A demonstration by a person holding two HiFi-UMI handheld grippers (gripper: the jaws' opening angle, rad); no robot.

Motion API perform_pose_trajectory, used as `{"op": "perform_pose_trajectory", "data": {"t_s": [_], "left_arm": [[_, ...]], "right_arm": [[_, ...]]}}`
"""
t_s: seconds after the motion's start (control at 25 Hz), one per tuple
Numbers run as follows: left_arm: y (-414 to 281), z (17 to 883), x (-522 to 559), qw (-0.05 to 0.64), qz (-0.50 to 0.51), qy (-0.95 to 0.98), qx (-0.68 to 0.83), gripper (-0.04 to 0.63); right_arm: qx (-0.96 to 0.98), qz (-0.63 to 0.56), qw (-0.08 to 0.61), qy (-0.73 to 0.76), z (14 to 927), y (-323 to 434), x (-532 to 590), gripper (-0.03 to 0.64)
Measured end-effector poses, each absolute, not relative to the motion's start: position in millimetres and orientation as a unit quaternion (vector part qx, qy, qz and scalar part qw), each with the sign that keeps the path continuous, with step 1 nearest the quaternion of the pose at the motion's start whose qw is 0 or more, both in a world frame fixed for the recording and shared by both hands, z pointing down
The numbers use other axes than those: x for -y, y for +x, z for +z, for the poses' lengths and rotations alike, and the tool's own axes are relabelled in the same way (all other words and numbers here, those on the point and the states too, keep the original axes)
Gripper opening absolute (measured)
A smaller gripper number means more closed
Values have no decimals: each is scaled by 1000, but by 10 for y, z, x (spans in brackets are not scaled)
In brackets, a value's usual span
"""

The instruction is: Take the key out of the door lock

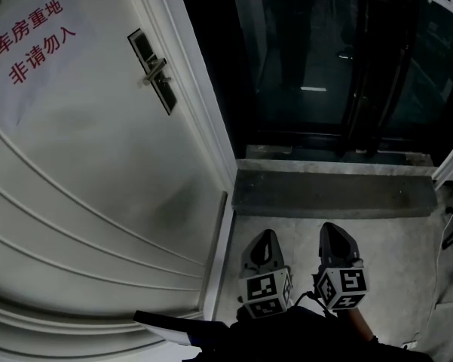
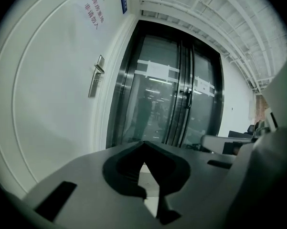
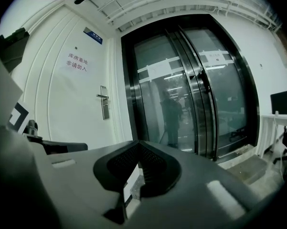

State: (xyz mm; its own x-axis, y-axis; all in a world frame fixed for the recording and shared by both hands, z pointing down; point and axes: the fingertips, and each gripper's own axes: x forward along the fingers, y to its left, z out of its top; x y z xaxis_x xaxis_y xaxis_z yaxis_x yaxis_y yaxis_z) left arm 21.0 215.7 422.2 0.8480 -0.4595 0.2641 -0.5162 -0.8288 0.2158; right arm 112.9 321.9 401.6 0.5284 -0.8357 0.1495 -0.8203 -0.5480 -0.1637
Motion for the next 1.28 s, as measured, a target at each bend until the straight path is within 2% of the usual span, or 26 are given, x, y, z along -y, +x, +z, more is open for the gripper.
{"op": "perform_pose_trajectory", "data": {"t_s": [0.72, 1.28], "left_arm": [[1215, 4076, -490, 137, 81, 953, 259, 0], [1096, 4207, 546, 145, 79, 932, 322, 0]], "right_arm": [[-493, -100, 32, -864, 3940, 2091, -1481, 2], [-546, -90, 17, -833, 4011, 2146, -329, 2]]}}
